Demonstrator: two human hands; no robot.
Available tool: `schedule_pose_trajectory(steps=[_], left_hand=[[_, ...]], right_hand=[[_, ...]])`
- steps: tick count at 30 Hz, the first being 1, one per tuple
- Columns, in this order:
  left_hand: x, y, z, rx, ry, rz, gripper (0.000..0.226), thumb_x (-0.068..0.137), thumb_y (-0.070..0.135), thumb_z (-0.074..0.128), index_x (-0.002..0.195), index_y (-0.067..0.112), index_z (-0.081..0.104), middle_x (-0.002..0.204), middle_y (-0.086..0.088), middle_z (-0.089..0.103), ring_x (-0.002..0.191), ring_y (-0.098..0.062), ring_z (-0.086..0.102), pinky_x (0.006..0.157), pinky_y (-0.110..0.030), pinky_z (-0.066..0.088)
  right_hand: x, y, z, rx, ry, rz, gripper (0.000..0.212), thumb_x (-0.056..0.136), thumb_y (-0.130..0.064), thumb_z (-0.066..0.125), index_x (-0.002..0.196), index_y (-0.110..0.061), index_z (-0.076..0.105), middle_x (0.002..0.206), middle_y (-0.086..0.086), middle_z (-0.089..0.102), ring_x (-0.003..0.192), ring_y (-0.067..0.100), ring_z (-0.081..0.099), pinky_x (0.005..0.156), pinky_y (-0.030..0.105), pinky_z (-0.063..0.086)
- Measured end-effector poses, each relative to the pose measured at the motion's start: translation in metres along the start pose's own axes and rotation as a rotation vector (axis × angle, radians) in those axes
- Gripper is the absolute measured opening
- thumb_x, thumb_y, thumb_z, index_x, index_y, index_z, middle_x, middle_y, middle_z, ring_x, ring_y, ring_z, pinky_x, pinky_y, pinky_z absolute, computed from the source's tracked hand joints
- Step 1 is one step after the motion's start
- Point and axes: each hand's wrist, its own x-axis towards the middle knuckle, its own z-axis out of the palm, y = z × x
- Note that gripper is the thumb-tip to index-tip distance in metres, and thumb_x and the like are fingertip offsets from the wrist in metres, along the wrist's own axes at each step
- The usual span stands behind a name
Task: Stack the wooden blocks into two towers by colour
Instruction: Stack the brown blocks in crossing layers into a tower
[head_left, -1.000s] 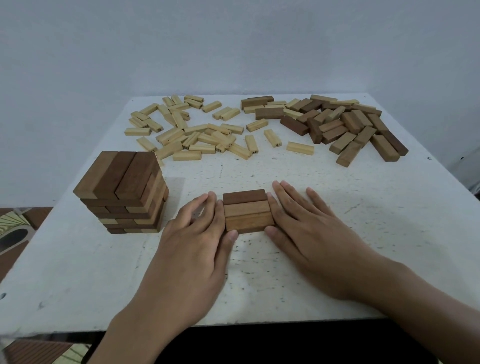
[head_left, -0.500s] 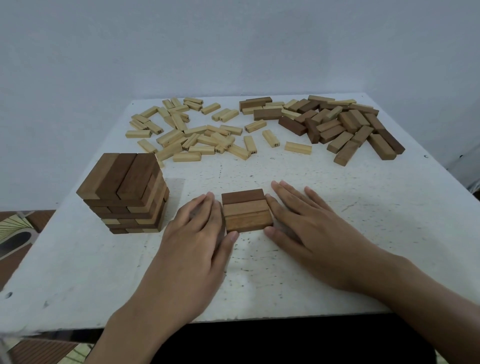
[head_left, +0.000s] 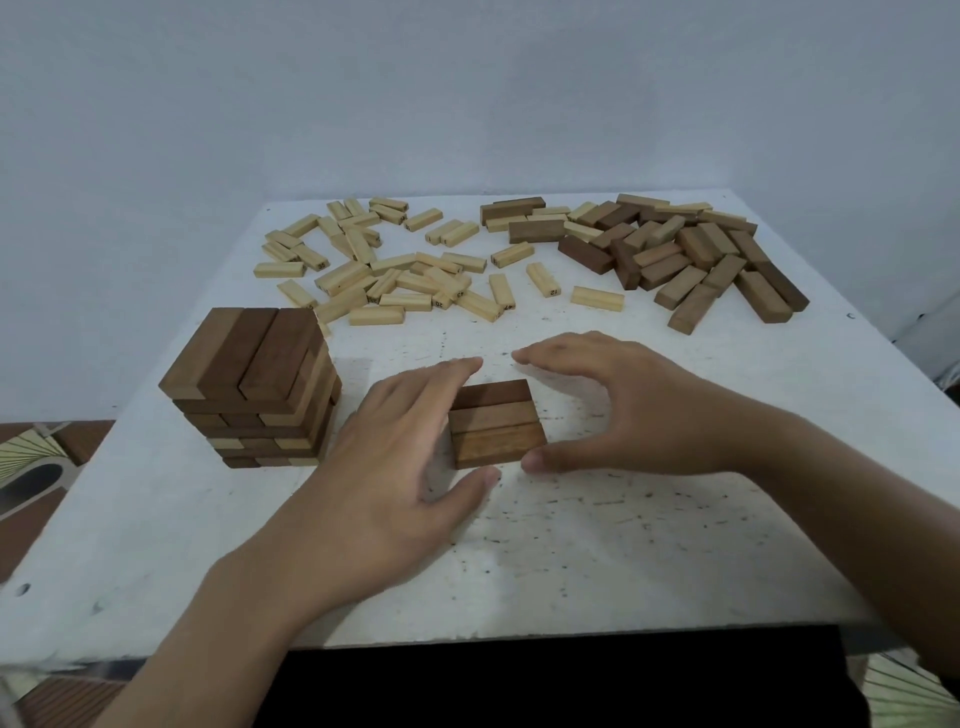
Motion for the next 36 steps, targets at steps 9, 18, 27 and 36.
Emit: schedule_pose_trajectory(steps=[9,18,27,36], left_hand=[[0.005,-0.01,-0.001,-0.061,-0.05,-0.064,0.076,0.092,0.057,0.06,0.151,0.057,0.012,0.141,0.036,0.033,0.136,0.006,0.028,0.109,-0.031,0.035],[0.005,-0.01,-0.001,-0.04,-0.057,-0.093,0.076,0.093,0.054,0.057,0.157,0.046,0.016,0.145,0.032,0.032,0.137,0.01,0.023,0.107,-0.02,0.027],[0.009,-0.009,-0.003,-0.105,-0.072,-0.115,0.072,0.092,0.048,0.066,0.152,0.047,0.026,0.138,0.037,0.034,0.136,0.01,0.025,0.112,-0.031,0.034],[0.014,-0.009,0.003,-0.022,-0.053,-0.191,0.076,0.08,0.065,0.066,0.146,0.038,0.04,0.122,0.022,0.03,0.123,0.002,0.028,0.092,-0.022,0.038]], right_hand=[[0.009,0.009,0.006,0.034,0.0,-0.016,0.089,0.068,-0.073,0.073,0.145,-0.04,0.044,0.136,-0.036,0.038,0.124,-0.012,0.028,0.105,0.025,0.024],[0.011,0.009,0.007,0.052,-0.01,-0.027,0.077,0.069,-0.068,0.076,0.137,-0.038,0.053,0.136,-0.033,0.042,0.124,-0.009,0.031,0.108,0.029,0.028],[0.012,0.008,0.005,-0.014,-0.038,-0.04,0.08,0.072,-0.069,0.072,0.142,-0.037,0.049,0.138,-0.029,0.036,0.122,-0.005,0.025,0.108,0.03,0.025],[0.015,0.01,0.006,-0.071,-0.063,-0.049,0.086,0.071,-0.076,0.063,0.146,-0.039,0.044,0.139,-0.025,0.032,0.12,-0.002,0.026,0.104,0.027,0.022]])
